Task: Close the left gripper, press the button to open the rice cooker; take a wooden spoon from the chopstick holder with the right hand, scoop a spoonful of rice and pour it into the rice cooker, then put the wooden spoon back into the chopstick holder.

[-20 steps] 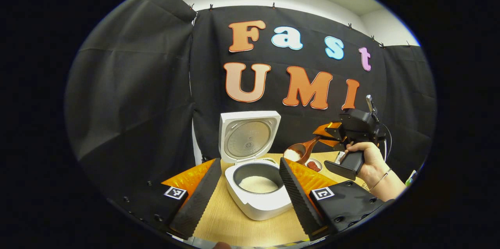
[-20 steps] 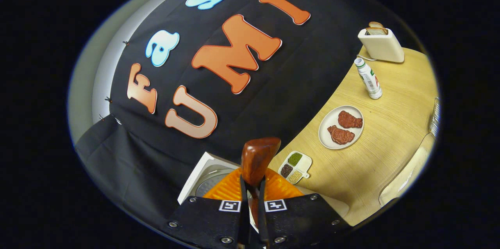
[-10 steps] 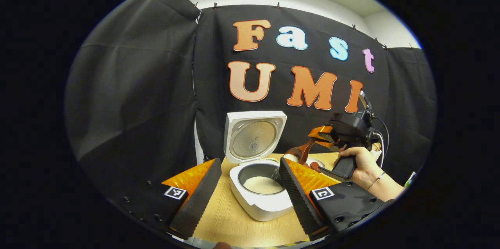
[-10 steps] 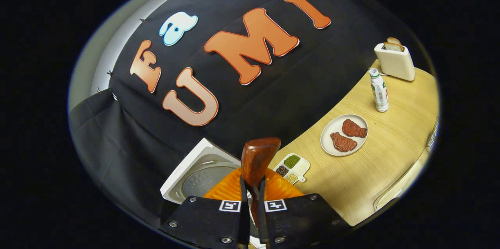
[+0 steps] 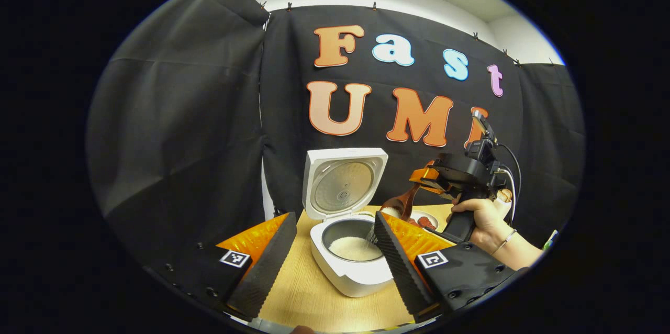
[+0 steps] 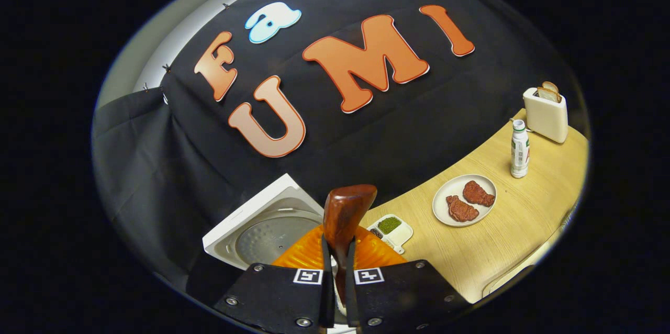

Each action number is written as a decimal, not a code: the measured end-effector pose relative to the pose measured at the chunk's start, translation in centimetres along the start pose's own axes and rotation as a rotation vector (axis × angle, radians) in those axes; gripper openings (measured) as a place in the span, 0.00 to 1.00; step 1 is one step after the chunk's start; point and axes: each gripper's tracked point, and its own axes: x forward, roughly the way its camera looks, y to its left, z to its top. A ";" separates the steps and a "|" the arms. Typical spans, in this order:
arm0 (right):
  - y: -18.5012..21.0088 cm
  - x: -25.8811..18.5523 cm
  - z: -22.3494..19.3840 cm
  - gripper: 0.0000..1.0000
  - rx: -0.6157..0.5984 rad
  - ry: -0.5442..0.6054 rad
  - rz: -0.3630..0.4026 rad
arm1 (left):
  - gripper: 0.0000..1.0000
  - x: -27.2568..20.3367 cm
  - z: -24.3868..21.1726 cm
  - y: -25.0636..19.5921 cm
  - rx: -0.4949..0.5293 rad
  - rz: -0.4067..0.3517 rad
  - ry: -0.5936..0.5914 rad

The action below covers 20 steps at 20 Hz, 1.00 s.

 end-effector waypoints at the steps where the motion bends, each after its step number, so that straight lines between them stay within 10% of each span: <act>1: 0.2 0.1 0.1 0.08 -0.016 -0.004 0.003 | 1.00 0.1 0.1 0.1 0.000 0.001 -0.001; 20: 4.0 -0.5 0.1 0.08 -0.314 -0.081 0.040 | 1.00 0.6 -0.4 0.8 0.002 0.016 0.001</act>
